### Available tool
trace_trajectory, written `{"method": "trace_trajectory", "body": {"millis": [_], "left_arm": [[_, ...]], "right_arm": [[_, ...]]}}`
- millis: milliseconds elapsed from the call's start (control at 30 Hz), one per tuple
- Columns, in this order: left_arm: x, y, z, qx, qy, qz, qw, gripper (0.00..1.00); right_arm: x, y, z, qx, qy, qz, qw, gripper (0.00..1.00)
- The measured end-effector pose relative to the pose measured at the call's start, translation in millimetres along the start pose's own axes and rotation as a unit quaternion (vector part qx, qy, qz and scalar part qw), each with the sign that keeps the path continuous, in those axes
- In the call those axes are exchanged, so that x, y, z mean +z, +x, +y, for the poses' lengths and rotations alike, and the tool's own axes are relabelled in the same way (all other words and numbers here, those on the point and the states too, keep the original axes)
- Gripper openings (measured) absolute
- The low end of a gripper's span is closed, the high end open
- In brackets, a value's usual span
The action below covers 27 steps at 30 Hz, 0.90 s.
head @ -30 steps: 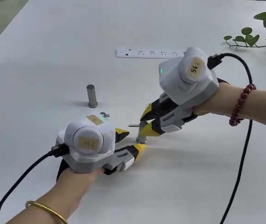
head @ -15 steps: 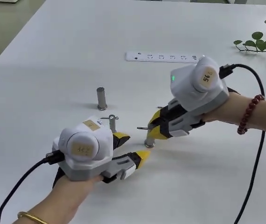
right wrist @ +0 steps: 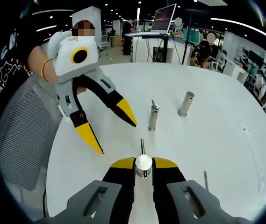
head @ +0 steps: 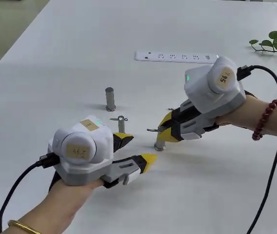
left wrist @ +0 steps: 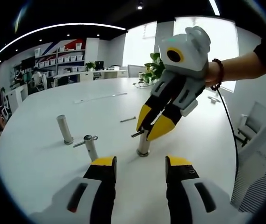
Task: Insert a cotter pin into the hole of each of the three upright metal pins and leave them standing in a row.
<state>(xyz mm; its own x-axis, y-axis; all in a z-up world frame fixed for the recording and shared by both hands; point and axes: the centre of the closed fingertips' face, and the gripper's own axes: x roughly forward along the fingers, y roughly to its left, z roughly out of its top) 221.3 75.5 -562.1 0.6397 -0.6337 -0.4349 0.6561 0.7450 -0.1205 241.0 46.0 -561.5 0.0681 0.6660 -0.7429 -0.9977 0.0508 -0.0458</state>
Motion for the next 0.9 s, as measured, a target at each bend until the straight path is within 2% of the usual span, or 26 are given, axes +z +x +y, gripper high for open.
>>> {"method": "trace_trajectory", "body": {"millis": [400,600,767,900], "left_arm": [[-0.5,-13.7,1.7,0.001,-0.002,-0.001,1.0000,0.55],[4.6,-17.3,7.4,0.009,-0.017,-0.011,0.9997,0.60],[5.3,-21.1,11.3,0.018,-0.011,-0.012,0.9997,0.65],[5.4,-23.2,15.1,0.023,-0.020,-0.014,0.9994,0.69]], "right_arm": [[9.7,2.8,-3.8,0.002,-0.002,0.005,1.0000,0.08],[11.0,4.5,-12.8,-0.002,-0.003,0.010,0.9999,0.08],[12.4,5.7,-16.7,-0.003,-0.004,0.015,0.9999,0.08],[13.2,7.1,-21.3,-0.003,-0.003,0.013,0.9999,0.08]]}}
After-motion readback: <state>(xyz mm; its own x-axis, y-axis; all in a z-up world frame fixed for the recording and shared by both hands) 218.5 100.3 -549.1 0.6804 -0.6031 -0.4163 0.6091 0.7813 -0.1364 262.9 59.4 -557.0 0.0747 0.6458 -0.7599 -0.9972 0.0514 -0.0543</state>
